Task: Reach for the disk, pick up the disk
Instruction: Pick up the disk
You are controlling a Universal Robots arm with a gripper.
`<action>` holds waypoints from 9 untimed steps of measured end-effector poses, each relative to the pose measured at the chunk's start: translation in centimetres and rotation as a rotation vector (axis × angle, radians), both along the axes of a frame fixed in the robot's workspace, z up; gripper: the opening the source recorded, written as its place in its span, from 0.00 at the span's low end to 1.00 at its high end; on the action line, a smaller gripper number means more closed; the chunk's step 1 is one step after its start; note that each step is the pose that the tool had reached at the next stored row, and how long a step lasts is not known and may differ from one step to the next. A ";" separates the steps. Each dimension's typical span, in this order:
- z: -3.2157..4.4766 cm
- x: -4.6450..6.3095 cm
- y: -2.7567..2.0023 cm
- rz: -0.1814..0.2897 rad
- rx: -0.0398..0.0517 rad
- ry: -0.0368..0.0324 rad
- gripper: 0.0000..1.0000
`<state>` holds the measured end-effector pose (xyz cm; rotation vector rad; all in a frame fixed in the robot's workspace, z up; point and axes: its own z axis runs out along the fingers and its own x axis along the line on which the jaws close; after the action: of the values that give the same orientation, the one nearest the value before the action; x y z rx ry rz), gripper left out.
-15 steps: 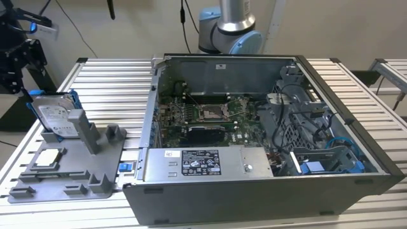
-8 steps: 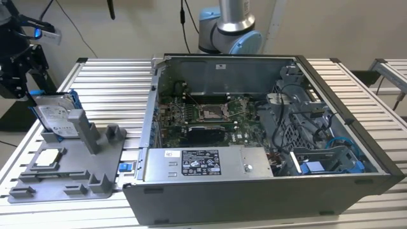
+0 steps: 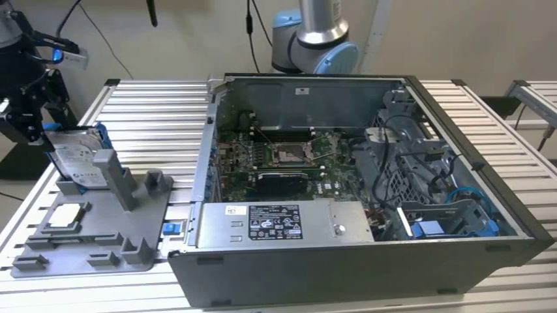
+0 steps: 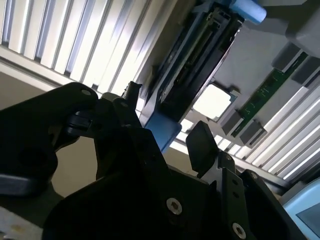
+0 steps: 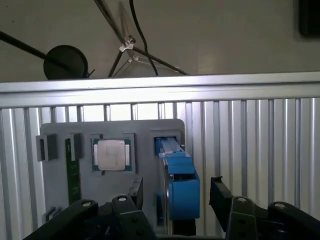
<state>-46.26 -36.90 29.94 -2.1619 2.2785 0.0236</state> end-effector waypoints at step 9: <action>-1.63 0.0 -0.02 0.004 0.0001 0.0000 1.00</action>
<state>-46.25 -36.93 28.31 -2.1664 2.2741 0.0237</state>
